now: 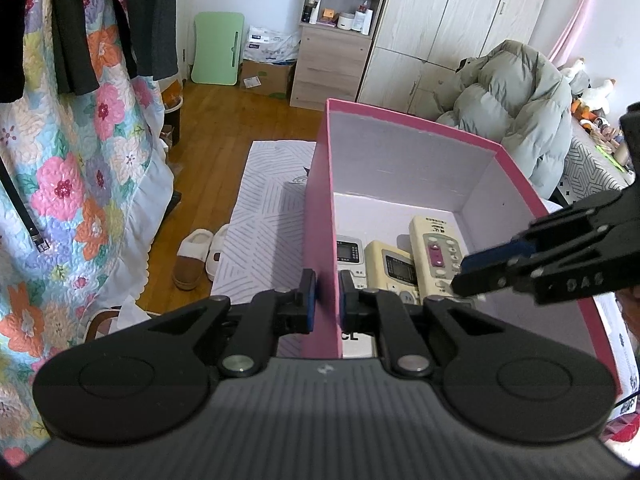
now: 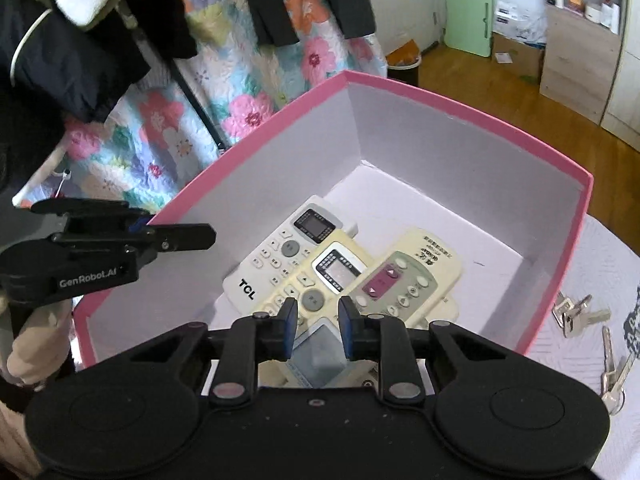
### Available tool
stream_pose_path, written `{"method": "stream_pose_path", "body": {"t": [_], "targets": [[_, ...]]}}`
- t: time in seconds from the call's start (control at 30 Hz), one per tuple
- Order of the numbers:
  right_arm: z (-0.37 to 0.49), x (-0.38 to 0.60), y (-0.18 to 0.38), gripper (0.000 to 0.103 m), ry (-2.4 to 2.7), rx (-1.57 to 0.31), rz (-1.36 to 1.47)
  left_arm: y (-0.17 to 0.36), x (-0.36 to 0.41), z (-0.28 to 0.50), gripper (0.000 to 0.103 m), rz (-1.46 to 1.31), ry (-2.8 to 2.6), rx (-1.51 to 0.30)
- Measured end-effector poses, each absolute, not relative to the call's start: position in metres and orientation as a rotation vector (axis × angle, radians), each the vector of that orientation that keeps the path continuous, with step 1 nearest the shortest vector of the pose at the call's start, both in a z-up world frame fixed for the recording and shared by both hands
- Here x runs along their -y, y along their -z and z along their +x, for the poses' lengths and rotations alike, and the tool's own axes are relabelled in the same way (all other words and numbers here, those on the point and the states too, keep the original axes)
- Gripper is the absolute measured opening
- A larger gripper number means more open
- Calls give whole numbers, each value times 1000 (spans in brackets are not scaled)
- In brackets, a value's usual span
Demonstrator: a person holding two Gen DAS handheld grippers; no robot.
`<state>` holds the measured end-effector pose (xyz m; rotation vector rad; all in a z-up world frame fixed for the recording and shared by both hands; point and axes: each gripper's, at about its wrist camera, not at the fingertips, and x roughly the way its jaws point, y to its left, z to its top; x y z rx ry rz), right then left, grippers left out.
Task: Organize rigid objects
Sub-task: 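Open the right gripper to drop the white block into the box, then grasp the white plug charger on the table with the right gripper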
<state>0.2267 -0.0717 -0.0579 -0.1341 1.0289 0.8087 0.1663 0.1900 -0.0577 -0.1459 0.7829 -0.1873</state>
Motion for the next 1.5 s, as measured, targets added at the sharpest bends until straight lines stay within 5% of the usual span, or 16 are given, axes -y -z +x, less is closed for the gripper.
{"method": "stream_pose_path", "body": {"t": [0.13, 0.4, 1.0, 1.27, 1.5], "targets": [[222, 90, 29, 28, -780, -928, -85, 58, -190, 166, 10, -148, 187, -783], [176, 160, -7, 59, -637, -891, -109, 56, -192, 170, 10, -158, 183, -789], [150, 211, 101, 64, -350, -1272, -29, 51, -182, 161, 7, -113, 152, -775], [169, 215, 115, 68, -264, -1236, 75, 52, -169, 157, 5, -30, 108, -760], [163, 209, 115, 63, -298, -1189, -18, 52, -165, 155, 4, 1, 97, -758]]}}
